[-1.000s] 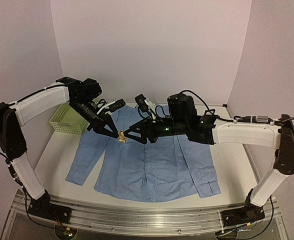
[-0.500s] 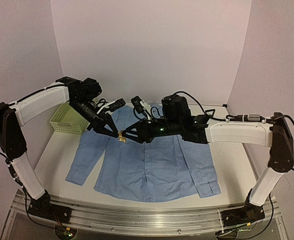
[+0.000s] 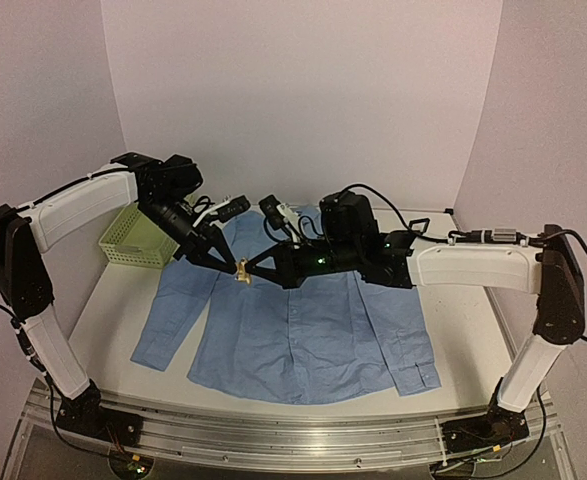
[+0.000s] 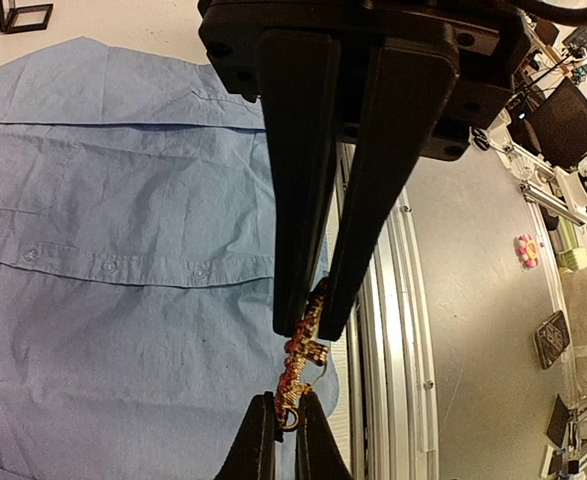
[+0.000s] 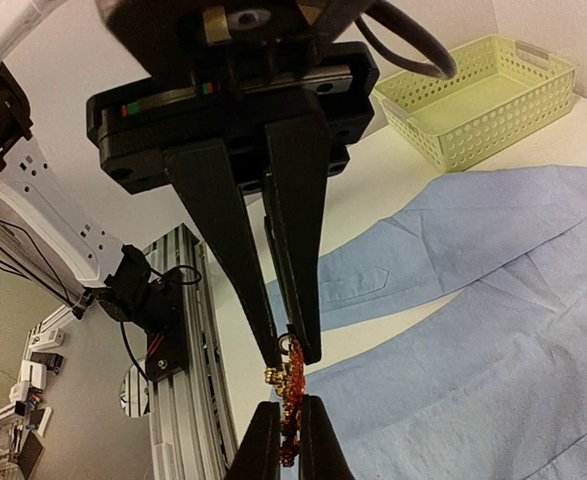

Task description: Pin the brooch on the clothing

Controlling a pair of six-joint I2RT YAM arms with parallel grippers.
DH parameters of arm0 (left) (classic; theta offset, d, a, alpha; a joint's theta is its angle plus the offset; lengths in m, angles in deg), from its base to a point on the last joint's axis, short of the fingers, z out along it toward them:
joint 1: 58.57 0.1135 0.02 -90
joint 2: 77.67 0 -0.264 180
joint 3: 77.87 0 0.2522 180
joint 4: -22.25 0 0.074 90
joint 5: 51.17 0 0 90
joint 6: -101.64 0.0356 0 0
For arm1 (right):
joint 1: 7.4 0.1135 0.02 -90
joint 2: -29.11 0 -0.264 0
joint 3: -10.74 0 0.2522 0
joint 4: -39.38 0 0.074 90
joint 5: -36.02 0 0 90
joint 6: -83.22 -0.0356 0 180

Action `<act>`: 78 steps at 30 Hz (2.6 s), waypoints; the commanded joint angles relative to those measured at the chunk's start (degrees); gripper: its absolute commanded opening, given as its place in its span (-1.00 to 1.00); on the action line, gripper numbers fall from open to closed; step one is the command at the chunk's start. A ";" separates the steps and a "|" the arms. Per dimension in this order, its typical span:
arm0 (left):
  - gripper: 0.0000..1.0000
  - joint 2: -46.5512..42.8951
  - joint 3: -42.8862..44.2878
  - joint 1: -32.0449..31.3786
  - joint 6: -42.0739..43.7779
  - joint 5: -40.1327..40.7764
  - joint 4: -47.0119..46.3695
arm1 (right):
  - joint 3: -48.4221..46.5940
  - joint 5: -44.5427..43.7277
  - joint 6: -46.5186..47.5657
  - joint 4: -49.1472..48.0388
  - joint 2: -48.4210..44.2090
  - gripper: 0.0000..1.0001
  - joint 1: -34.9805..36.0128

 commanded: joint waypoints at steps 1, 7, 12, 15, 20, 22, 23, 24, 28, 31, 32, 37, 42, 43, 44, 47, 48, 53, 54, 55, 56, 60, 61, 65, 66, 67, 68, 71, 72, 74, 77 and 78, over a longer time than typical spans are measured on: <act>-1.00 -0.97 3.32 0.06 -2.23 -2.21 -1.87 | -2.43 -0.42 -0.70 0.09 0.47 -1.00 -0.07; 0.47 -4.29 1.57 4.59 -12.08 -3.07 -12.76 | -2.37 -6.41 -7.07 -3.79 -3.65 -1.00 -2.89; 0.75 -13.03 -8.40 8.54 -25.87 -4.67 -34.31 | 1.92 -13.05 -14.95 -19.87 -9.24 -1.00 -3.73; 0.74 -17.77 -15.30 8.63 -33.85 -9.10 -49.15 | 3.48 -15.80 -17.79 -30.64 -10.06 -1.00 -3.33; 0.41 -22.28 -26.67 8.17 -65.24 -10.54 -86.27 | 3.83 -17.84 -15.97 -46.95 -8.47 -1.00 -1.17; 0.39 -21.35 -27.28 7.13 -71.94 -8.37 -93.36 | 3.34 -17.60 -15.64 -52.03 -6.91 -1.00 -0.45; 0.40 -20.75 -26.90 6.25 -73.67 -7.45 -94.79 | 3.11 -17.70 -15.62 -54.18 -6.22 -1.00 -0.23; 0.42 -20.04 -26.34 5.38 -75.63 -6.66 -96.46 | 2.72 -17.83 -15.38 -55.12 -5.47 -1.00 0.10; 0.51 -19.54 -26.53 1.56 -77.95 -3.51 -104.05 | 1.90 -18.27 -14.30 -57.48 -3.87 -1.00 0.76; 0.41 -18.60 -25.88 -0.63 -78.63 -2.36 -105.97 | 1.38 -18.30 -13.95 -59.33 -3.18 -1.00 1.20; 0.34 -18.07 -25.68 -0.90 -79.59 -2.37 -106.76 | 1.24 -18.29 -13.67 -59.41 -3.09 -1.00 1.41; 0.10 -17.12 -25.02 -2.12 -80.42 -2.13 -109.62 | 1.60 -19.06 -12.60 -59.56 -3.03 -1.00 1.81; 0.07 -16.08 -23.64 -3.11 -81.33 0.15 -110.21 | 1.40 -19.37 -11.92 -59.57 -2.36 -1.00 2.24; 0.07 -15.76 -23.24 -3.36 -81.68 0.45 -110.68 | 1.39 -19.43 -11.88 -59.58 -2.20 -1.00 2.32; 0.07 -15.45 -22.91 -3.64 -81.93 0.54 -111.28 | 1.39 -19.55 -11.87 -59.55 -2.05 -1.00 2.38; 0.09 -15.31 -22.99 -4.25 -81.94 0.19 -113.14 | 1.47 -20.10 -11.41 -59.54 -2.01 -1.00 2.46; 0.11 -15.41 -23.19 -4.34 -81.83 -0.15 -113.63 | 1.57 -20.23 -11.15 -59.53 -2.10 -1.00 2.46; 0.09 -15.77 -23.66 -4.38 -82.12 -1.00 -115.03 | 2.16 -20.89 -10.43 -59.48 -2.40 -1.00 2.46; 0.07 -15.88 -23.71 -4.38 -82.23 -1.54 -115.67 | 2.29 -21.02 -10.35 -59.51 -2.38 -1.00 2.43; 0.04 -15.96 -23.69 -4.37 -82.23 -1.87 -115.96 | 2.33 -21.10 -10.31 -59.51 -2.32 -1.00 2.44; -0.01 -15.99 -23.63 -4.37 -82.28 -1.90 -116.06 | 2.36 -21.10 -10.26 -59.51 -2.26 -1.00 2.44; -0.11 -16.13 -23.27 -4.38 -82.52 -0.91 -116.28 | 2.64 -21.28 -9.96 -59.43 -2.16 -1.00 2.44; -0.11 -16.11 -23.21 -4.37 -82.57 -1.28 -116.54 | 2.84 -21.49 -9.81 -59.35 -2.22 -1.00 2.47; -0.11 -15.99 -23.06 -4.38 -82.50 -1.97 -116.81 | 3.48 -22.14 -9.38 -59.17 -2.42 -1.00 2.47; -0.11 -15.99 -23.07 -4.38 -82.47 -2.15 -116.99 | 3.50 -22.19 -9.20 -59.16 -2.42 -1.00 2.47; -0.11 -15.96 -23.00 -4.37 -82.52 -2.20 -117.09 | 3.50 -22.23 -9.01 -59.13 -2.39 -1.00 2.45; -0.11 -15.85 -22.89 -4.37 -82.61 -2.07 -117.07 | 3.46 -22.21 -8.84 -59.08 -2.35 -1.00 2.44; -0.15 -15.73 -22.39 -4.37 -82.87 -1.50 -117.30 | 3.34 -22.00 -8.31 -58.41 -2.09 -1.00 2.56; -0.15 -15.72 -22.20 -4.37 -82.98 -1.53 -117.48 | 3.35 -22.04 -8.04 -58.15 -2.07 -1.00 2.62; -0.15 -15.63 -22.13 -4.37 -83.07 -1.77 -117.56 | 3.85 -22.22 -7.50 -57.69 -2.14 -1.00 2.79; -0.15 -15.79 -22.44 -4.37 -82.82 -2.13 -117.48 | 4.86 -23.06 -6.83 -57.50 -2.55 -1.00 2.80; -0.15 -15.80 -22.53 -4.37 -82.80 -2.19 -117.51 | 5.11 -23.59 -6.73 -57.49 -2.58 -1.00 2.81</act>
